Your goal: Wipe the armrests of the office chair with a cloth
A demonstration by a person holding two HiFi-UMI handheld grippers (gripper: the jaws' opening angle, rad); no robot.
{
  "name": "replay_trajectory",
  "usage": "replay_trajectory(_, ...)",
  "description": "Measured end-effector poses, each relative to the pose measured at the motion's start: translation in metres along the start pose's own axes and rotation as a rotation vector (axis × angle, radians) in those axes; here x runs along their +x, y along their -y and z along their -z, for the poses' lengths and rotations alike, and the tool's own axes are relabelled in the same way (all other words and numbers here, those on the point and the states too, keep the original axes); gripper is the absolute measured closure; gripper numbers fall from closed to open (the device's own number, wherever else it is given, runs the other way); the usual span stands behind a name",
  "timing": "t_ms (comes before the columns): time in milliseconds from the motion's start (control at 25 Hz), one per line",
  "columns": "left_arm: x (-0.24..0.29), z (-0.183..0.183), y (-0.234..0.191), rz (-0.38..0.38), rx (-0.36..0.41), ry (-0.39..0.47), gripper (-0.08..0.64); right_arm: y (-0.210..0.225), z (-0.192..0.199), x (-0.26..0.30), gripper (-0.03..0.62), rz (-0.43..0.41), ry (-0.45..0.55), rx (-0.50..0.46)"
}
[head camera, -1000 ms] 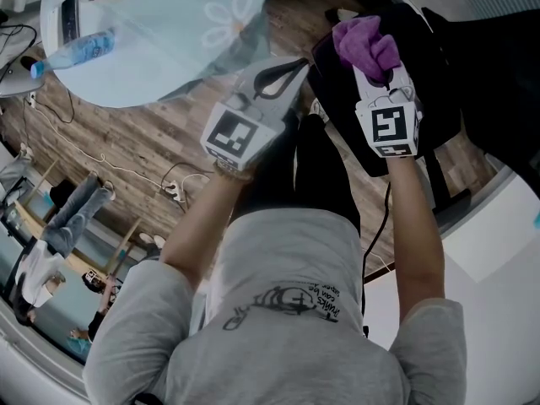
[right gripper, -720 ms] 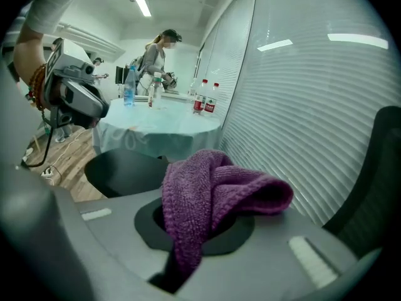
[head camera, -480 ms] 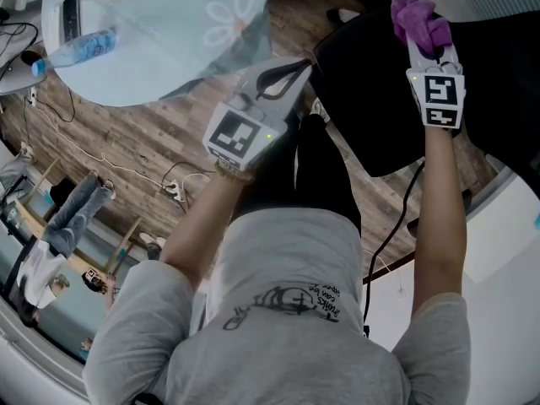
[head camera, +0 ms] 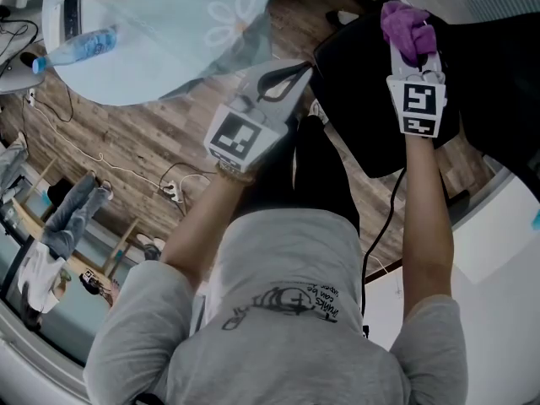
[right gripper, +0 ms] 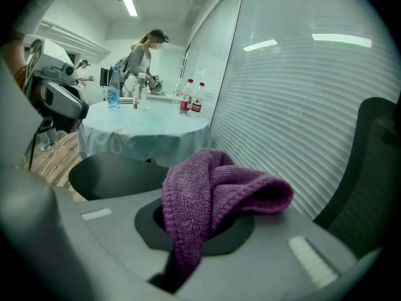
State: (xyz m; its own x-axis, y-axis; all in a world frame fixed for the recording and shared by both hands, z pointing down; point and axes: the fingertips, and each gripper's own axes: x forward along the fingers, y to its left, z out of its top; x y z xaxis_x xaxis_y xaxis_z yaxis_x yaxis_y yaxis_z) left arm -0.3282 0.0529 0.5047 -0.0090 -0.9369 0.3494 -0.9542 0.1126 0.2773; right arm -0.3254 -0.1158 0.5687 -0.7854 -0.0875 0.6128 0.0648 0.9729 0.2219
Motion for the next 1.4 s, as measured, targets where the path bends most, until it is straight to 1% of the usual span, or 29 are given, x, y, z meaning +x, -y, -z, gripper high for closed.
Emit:
replay_trajectory(120, -0.001, 0.0, 0.001, 0.001, 0.001, 0.003, 0.56, -0.032, -0.009, -0.005, 0.565, -0.048, 0.027, -0.01)
replay_trajectory(320, -0.003, 0.001, 0.0, -0.001, -0.002, 0.003, 0.56, -0.105, -0.026, -0.019, 0.565, -0.162, 0.082, -0.05)
replay_trajectory(440, -0.003, 0.001, 0.0, -0.002, -0.002, 0.004, 0.56, -0.131, -0.029, -0.026, 0.565, -0.193, 0.105, -0.046)
replay_trajectory(640, -0.006, -0.004, 0.002, 0.001, 0.007, 0.008, 0.56, -0.132, -0.03, -0.026, 0.565, -0.212, 0.089, -0.027)
replay_trajectory(760, -0.01, -0.01, 0.003, 0.001, 0.011, 0.014, 0.56, -0.131, -0.032, -0.027, 0.565, -0.231, 0.074, 0.005)
replay_trajectory(880, -0.014, -0.022, 0.007, -0.001, 0.015, 0.028, 0.56, -0.127, -0.039, -0.033, 0.563, -0.223, 0.055, 0.032)
replay_trajectory(1160, -0.035, -0.072, 0.021, -0.002, 0.039, 0.07, 0.56, -0.11, -0.095, -0.078, 0.563, -0.181, 0.115, 0.108)
replay_trajectory(1280, -0.044, -0.101, 0.028, -0.005, 0.063, 0.095, 0.56, -0.098, -0.125, -0.104, 0.563, -0.162, 0.16, 0.126)
replay_trajectory(1400, -0.058, -0.133, 0.043, 0.003, 0.072, 0.117, 0.56, -0.091, -0.152, -0.138, 0.563, -0.141, 0.187, 0.144)
